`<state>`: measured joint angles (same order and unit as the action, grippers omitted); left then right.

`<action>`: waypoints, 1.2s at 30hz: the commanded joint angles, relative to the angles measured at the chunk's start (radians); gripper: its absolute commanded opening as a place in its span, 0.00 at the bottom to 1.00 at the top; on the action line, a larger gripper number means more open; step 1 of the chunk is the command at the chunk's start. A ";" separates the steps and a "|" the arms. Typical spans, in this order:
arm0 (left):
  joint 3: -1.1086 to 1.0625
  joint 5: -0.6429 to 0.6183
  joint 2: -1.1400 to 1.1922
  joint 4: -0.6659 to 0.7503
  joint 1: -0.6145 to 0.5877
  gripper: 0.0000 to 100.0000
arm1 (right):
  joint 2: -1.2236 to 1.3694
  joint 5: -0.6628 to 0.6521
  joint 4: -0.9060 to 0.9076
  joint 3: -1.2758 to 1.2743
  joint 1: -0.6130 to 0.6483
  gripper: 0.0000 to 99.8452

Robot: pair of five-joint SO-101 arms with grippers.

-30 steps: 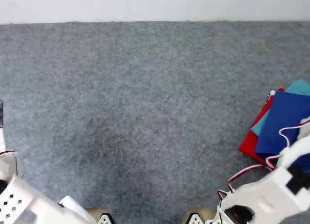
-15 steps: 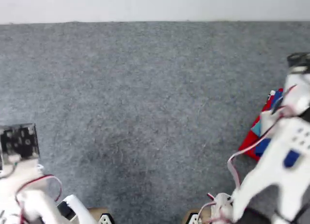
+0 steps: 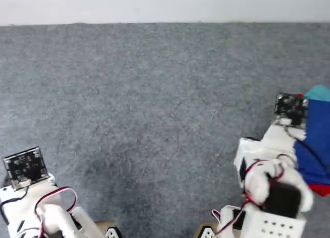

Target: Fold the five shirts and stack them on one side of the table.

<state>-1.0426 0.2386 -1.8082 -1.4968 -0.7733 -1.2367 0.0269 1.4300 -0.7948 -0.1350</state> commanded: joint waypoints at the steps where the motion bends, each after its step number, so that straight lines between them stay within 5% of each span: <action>1: -0.027 -0.180 -0.006 0.074 0.117 0.07 | -0.125 0.025 -0.116 -0.160 0.048 0.01; 7: -0.182 -0.330 -0.006 0.242 0.391 0.01 | -0.352 0.020 -0.268 -0.433 0.124 0.01; 17: -0.452 -0.327 -0.008 0.437 0.707 0.01 | -0.578 -0.051 -0.340 -0.795 0.197 0.01; 29: -0.642 -0.333 -0.006 0.454 0.951 0.01 | -0.572 -0.055 -0.297 -0.888 0.274 0.01; 36: -0.641 -0.330 -0.006 0.477 0.967 0.01 | -0.572 -0.055 -0.182 -0.887 0.272 0.01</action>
<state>-1.6870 -0.0852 -1.8067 -1.0257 0.1811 -1.7967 -0.0176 1.1922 -1.6694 0.1320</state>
